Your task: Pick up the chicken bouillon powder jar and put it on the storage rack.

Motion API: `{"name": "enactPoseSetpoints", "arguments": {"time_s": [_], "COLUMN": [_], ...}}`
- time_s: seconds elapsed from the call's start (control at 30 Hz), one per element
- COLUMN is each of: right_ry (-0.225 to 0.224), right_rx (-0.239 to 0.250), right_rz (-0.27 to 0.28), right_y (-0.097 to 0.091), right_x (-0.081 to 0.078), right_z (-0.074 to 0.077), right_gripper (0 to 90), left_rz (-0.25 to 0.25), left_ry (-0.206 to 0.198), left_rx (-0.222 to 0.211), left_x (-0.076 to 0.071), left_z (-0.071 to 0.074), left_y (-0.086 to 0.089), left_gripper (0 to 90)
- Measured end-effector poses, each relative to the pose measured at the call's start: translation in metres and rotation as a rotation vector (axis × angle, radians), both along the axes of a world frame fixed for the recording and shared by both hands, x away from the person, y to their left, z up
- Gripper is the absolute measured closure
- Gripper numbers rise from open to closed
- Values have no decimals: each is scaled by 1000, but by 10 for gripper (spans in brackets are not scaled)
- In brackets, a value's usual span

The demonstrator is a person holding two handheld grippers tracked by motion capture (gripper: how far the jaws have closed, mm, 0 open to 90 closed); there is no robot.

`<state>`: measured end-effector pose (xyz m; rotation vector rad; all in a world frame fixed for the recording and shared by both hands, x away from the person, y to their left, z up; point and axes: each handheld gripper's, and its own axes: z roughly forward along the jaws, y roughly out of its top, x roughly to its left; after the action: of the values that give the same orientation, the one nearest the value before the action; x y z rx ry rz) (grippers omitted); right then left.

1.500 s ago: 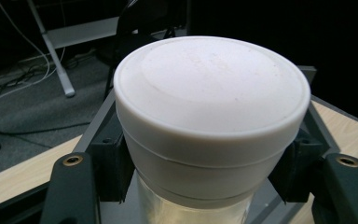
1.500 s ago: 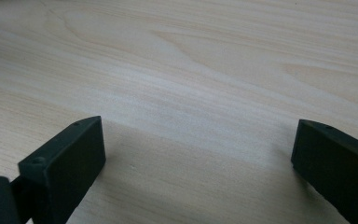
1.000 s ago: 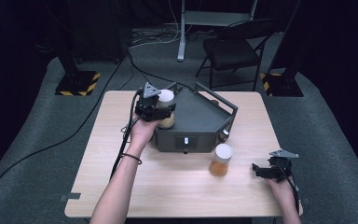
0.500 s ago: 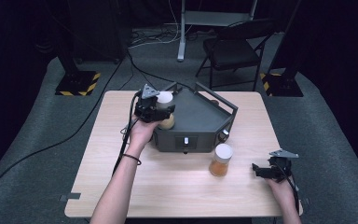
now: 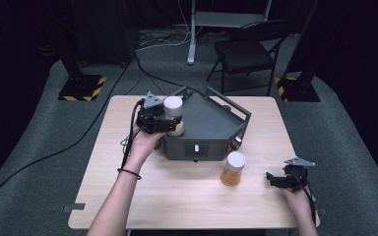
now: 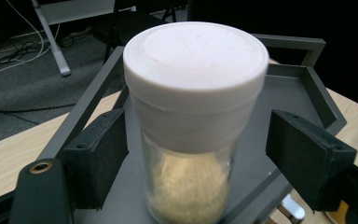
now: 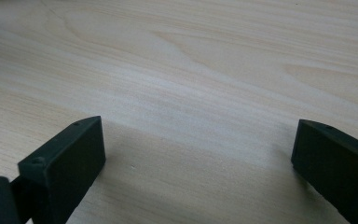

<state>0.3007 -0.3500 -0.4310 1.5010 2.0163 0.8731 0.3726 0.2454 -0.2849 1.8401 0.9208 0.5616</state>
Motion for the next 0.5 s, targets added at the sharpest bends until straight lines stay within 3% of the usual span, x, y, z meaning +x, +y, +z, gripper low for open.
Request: {"name": "enactPoseSetpoints", "arguments": {"time_s": [0.17,0.5], "right_ry": [0,0], "right_rx": [0,0], "right_rz": [0,0], "right_y": [0,0], "right_x": [0,0], "right_z": [0,0], "right_gripper": [18,18], "left_rz": [-9,-29], "left_ry": [-5,-55], "left_rx": [-6,-19], "left_x": [-11,-44], "left_z": [-1,-8], "left_y": [11,30], "left_gripper": [193,153]}}
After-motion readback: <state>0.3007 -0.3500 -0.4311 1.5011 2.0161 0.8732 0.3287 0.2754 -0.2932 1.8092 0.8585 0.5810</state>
